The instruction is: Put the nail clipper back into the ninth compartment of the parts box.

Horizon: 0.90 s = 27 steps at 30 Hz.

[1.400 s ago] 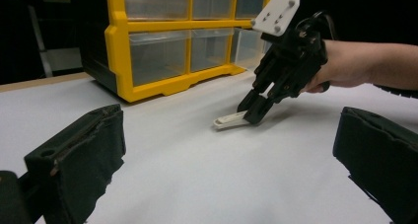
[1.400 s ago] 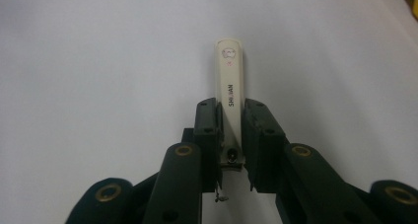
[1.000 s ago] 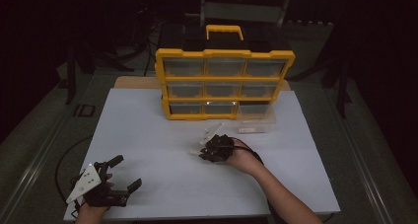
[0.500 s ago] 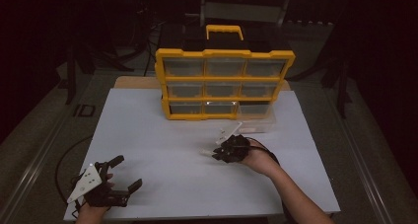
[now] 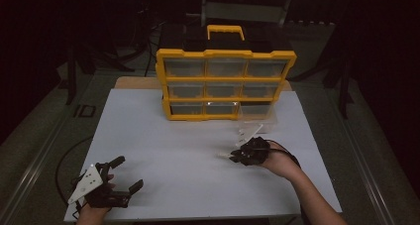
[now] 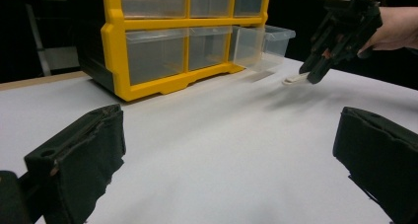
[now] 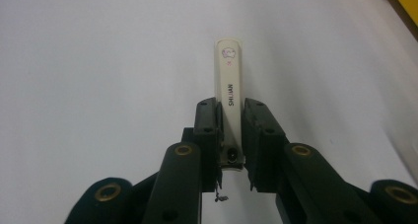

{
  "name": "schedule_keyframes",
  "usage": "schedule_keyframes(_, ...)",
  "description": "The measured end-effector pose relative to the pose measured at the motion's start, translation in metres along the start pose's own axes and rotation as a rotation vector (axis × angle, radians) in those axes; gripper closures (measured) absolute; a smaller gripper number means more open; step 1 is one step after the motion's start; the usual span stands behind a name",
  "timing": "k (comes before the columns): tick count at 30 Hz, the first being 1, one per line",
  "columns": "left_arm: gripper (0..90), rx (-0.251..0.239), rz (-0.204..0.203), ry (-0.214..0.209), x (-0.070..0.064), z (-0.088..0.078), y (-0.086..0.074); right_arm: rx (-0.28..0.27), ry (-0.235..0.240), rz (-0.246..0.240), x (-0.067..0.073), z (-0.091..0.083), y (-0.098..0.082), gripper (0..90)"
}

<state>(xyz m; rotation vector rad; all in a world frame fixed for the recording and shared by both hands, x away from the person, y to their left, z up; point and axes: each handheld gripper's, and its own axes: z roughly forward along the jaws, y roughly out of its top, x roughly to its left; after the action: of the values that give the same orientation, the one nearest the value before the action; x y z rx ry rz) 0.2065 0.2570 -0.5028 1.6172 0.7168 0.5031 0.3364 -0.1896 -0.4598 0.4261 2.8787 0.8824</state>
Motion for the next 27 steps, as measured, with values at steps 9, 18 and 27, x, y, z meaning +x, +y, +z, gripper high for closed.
schedule_keyframes(9,0.1,0.002,0.001,0.004,0.0,0.0,0.0,0.001,-0.016,0.007,-0.003,-0.021,-0.014,77.6)
schedule_keyframes(18,0.1,0.001,0.001,0.001,0.0,0.0,0.0,0.001,-0.028,-0.013,-0.003,-0.046,-0.022,77.6)
schedule_keyframes(27,0.1,0.002,0.0,0.002,0.0,0.0,0.0,-0.025,-0.054,-0.007,-0.008,-0.072,-0.024,77.6)
